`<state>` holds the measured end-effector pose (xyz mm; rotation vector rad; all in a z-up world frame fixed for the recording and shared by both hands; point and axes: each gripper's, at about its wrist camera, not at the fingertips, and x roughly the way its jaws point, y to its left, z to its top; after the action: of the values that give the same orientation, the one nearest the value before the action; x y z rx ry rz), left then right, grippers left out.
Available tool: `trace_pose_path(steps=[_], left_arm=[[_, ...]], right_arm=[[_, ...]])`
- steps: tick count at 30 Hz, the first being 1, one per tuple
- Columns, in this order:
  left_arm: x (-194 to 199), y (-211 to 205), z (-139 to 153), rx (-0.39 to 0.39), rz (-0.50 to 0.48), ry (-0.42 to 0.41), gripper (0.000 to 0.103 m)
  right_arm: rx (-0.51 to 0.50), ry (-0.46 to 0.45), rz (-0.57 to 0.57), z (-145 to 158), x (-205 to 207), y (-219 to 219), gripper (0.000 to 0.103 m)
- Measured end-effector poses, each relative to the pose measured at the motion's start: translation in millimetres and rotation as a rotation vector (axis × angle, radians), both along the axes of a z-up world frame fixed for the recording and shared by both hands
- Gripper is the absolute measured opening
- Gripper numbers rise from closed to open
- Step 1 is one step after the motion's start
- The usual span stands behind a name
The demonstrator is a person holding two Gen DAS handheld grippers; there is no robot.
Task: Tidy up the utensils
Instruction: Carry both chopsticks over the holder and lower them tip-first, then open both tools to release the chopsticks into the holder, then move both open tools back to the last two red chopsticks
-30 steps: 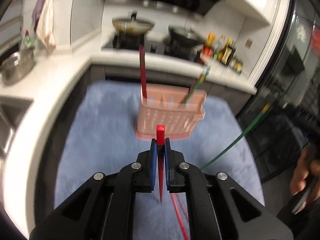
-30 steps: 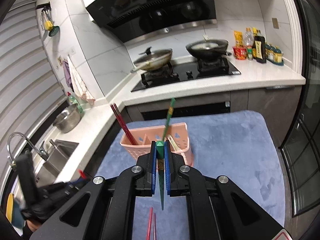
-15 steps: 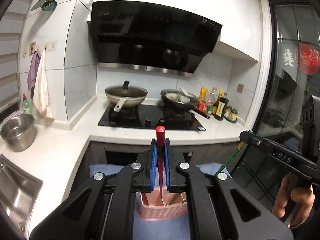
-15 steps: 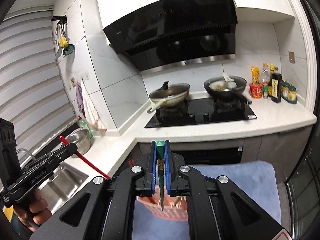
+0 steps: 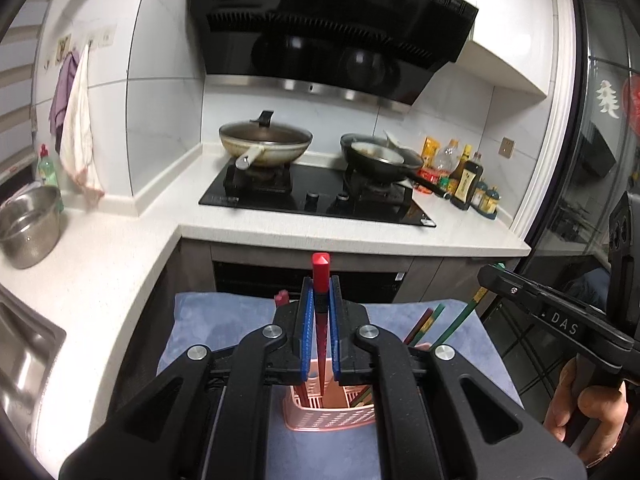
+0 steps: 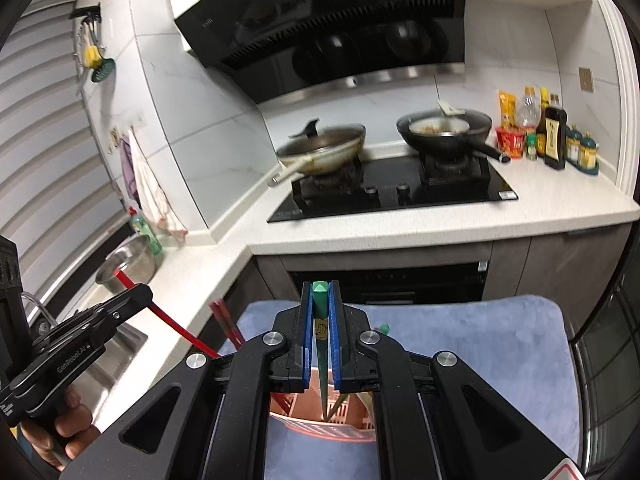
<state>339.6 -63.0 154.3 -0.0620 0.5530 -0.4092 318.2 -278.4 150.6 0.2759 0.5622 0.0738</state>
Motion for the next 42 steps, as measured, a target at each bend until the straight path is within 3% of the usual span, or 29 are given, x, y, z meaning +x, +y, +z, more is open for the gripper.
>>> trace_pose_path(steps=[7, 9, 10, 11, 12, 13, 22, 29, 35, 42], left_arm=[[10, 2, -18, 0.005, 0.028, 0.045, 0.007], [10, 7, -20, -0.025, 0.046, 0.050, 0.023], [8, 10, -20, -0.030, 0.055, 0.045, 0.037], [7, 11, -19, -0.029, 0.062, 0.039, 0.040], [6, 13, -17, -0.019, 0.072, 0.032, 0.040], [5, 14, -16, -0.013, 0.073, 0.029, 0.040], [-23, 16, -1, 0.027, 0.077, 0.005, 0.043], [-69, 18, -1, 0.077, 0.070, -0.002, 0.046], [-109, 24, -13, 0.091, 0.067, 0.023, 0.048], [-152, 34, -50, 0.096, 0.077, 0.101, 0.048]], right_arm=[[0.006, 0.051, -0.007, -23, 10, -3, 0.008], [0.009, 0.054, -0.012, -26, 10, -5, 0.014], [0.003, 0.054, -0.019, -26, 9, -5, 0.019], [0.001, 0.050, -0.025, -26, 8, -6, 0.029], [-0.001, 0.040, -0.033, -24, 5, -6, 0.037], [-0.002, 0.035, -0.036, -22, 4, -6, 0.038], [-0.025, -0.015, -0.025, 4, -31, 1, 0.040], [-0.060, -0.013, -0.014, 7, -78, 13, 0.046], [-0.062, 0.039, -0.008, -13, -129, 19, 0.048], [-0.054, 0.142, -0.013, -57, -191, 21, 0.048]])
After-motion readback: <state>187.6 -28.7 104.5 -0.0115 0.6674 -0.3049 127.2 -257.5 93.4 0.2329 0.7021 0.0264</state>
